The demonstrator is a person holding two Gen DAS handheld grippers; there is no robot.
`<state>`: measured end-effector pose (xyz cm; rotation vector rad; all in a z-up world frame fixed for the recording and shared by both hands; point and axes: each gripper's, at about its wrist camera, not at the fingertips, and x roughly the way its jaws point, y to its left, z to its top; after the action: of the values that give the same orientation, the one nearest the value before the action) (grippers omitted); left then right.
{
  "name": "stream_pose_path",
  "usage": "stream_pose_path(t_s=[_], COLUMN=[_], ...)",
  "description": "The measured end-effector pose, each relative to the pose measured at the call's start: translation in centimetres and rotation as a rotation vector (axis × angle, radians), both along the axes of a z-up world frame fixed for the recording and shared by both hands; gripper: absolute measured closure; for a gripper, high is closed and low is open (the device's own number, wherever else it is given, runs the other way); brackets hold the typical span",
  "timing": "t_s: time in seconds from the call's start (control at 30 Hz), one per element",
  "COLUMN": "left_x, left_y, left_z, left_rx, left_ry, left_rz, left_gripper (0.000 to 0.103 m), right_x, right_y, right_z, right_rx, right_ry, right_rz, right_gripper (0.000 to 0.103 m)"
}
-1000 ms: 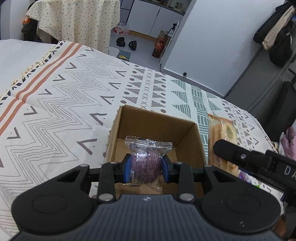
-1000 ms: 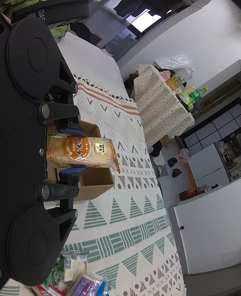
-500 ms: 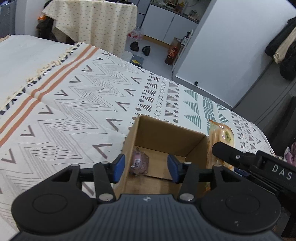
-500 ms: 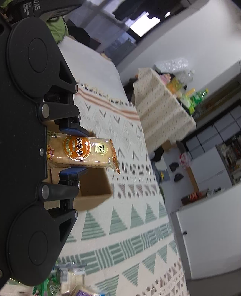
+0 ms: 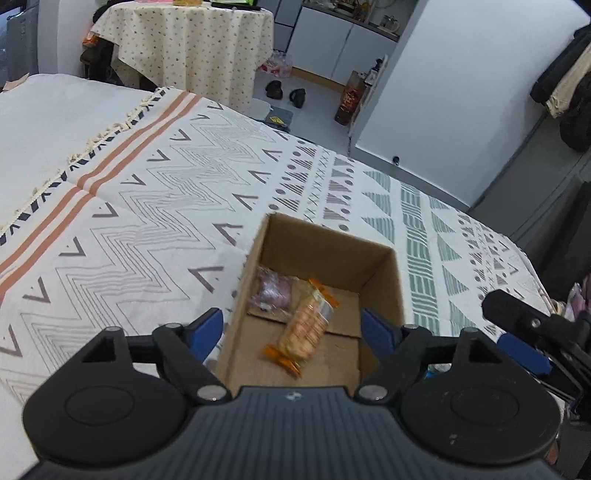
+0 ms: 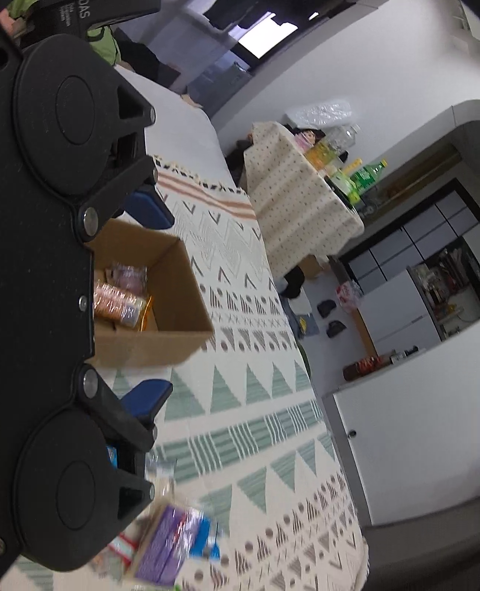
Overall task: Organize snacks
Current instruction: 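Carry both snacks over the cardboard box and open both grippers to drop them, then move both tools back from the box to the snack pile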
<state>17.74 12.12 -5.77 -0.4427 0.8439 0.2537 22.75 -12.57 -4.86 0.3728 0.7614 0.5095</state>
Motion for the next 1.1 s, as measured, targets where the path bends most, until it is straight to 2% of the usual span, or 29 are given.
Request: stream_pose_path(t_s=[0.07,0.13,0.23,0.5,0.7,0.93,1.1], left_x=[-0.3,-0.6,-1.2,-2.7,-3.9,-4.7,-5.1], left_y=[-0.9,-1.8,-3.2,-6.0,-8.1,-10.4,-12.2], left_z=[0.5,1.0,1.9,3.1,3.9,4.2,4.3], left_rx=[0.006,0.036,0.075,0.065,0.082,0.08,0.085], left_ry=[-0.001,-0.002,-0.015,-0.033,-0.047,-0.068,-0.076], left_rz=[-0.014,-0.008,-0.008,-0.039,-0.029,-0.068,-0.096], left_gripper=[0.021,0.015,0.012,0.001,0.001,0.0,0.0], right_x=[-0.5,-1.1,-2.0,-3.5,-4.2,-5.6,-6.3], right_y=[-0.9,-1.9,-3.3,-6.7,-9.2,-11.9,-14.0], right_z=[0.2,0.3,0.7,1.9,2.2,2.5,2.4], right_rx=[-0.01,-0.023,-0.026,-0.04,-0.056,-0.085,-0.11], right_ry=[-0.012,-0.025,-0.046,-0.084,-0.09,-0.098,-0.101], right_rz=[-0.014,-0.033,-0.058,-0.111,-0.128,-0.119,-0.161], right_gripper=[0.009,0.004,0.0,0.0,0.0,0.0,0.0])
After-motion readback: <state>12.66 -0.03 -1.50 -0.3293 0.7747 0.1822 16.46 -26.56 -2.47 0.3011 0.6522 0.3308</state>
